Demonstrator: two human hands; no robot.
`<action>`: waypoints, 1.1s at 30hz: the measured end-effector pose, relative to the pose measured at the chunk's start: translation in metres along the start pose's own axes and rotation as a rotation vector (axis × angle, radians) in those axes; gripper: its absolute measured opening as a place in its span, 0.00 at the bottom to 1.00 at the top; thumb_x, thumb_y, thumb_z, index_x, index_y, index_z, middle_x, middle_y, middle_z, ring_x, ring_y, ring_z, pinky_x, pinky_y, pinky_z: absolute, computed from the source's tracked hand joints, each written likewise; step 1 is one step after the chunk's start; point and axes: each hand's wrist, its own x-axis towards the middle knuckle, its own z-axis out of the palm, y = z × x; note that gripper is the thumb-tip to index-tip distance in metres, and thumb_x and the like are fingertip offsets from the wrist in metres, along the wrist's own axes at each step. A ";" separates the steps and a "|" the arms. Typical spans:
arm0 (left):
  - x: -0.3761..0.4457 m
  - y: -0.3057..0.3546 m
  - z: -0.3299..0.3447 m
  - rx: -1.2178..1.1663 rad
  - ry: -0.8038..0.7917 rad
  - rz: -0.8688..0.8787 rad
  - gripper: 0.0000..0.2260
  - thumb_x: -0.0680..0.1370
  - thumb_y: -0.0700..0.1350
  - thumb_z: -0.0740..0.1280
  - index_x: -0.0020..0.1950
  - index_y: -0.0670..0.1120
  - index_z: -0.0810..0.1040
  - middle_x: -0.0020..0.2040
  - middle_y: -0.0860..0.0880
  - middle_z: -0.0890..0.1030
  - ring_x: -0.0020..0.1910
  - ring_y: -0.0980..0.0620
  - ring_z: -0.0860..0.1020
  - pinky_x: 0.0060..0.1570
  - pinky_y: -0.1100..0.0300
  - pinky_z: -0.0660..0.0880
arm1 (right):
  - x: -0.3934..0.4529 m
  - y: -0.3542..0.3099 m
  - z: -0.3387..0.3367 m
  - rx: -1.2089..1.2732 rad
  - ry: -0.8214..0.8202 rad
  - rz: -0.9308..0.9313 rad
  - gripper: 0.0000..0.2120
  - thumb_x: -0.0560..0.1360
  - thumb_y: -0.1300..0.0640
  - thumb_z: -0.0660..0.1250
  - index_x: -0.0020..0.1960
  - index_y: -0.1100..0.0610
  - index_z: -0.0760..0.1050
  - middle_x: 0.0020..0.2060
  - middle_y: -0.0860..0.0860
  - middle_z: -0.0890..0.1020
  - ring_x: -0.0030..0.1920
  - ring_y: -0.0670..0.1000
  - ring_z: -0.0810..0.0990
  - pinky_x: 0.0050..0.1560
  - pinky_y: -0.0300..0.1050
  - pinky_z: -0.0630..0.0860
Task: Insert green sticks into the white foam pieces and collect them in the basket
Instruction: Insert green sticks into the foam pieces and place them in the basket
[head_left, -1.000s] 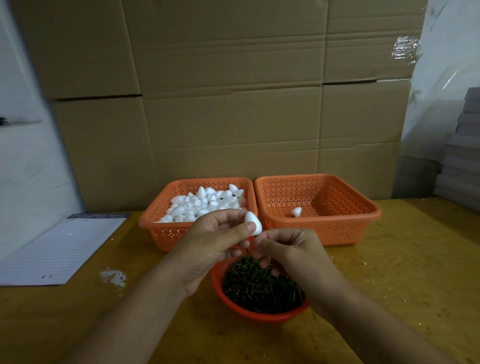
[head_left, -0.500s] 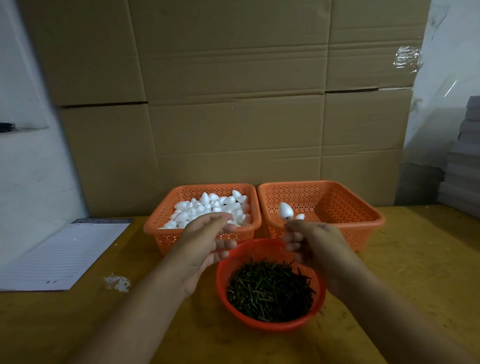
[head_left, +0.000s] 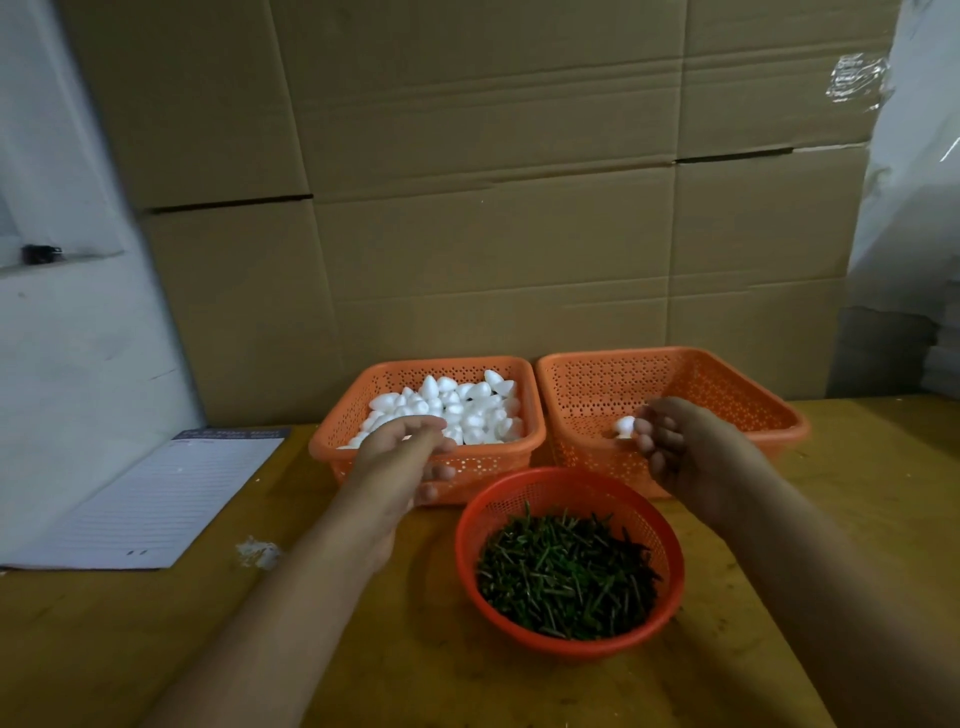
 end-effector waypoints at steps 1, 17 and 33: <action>0.003 0.000 -0.002 0.047 0.017 0.029 0.06 0.80 0.41 0.67 0.55 0.49 0.80 0.48 0.47 0.85 0.35 0.55 0.80 0.32 0.62 0.75 | -0.002 -0.001 0.000 -0.015 -0.004 -0.004 0.07 0.78 0.56 0.65 0.42 0.57 0.76 0.29 0.50 0.80 0.25 0.44 0.76 0.23 0.36 0.70; 0.101 0.008 0.005 1.063 -0.039 0.224 0.08 0.73 0.42 0.73 0.49 0.52 0.80 0.52 0.50 0.81 0.54 0.48 0.79 0.56 0.56 0.75 | -0.047 -0.012 0.018 -1.262 -0.598 -0.255 0.05 0.74 0.51 0.74 0.48 0.49 0.82 0.37 0.55 0.84 0.34 0.47 0.79 0.35 0.41 0.75; 0.120 0.013 0.009 1.471 -0.381 0.101 0.19 0.82 0.41 0.59 0.72 0.55 0.74 0.78 0.43 0.65 0.77 0.44 0.62 0.75 0.51 0.60 | -0.054 0.002 0.028 -1.533 -0.722 -0.243 0.17 0.72 0.47 0.75 0.59 0.46 0.79 0.49 0.43 0.80 0.52 0.48 0.80 0.53 0.48 0.80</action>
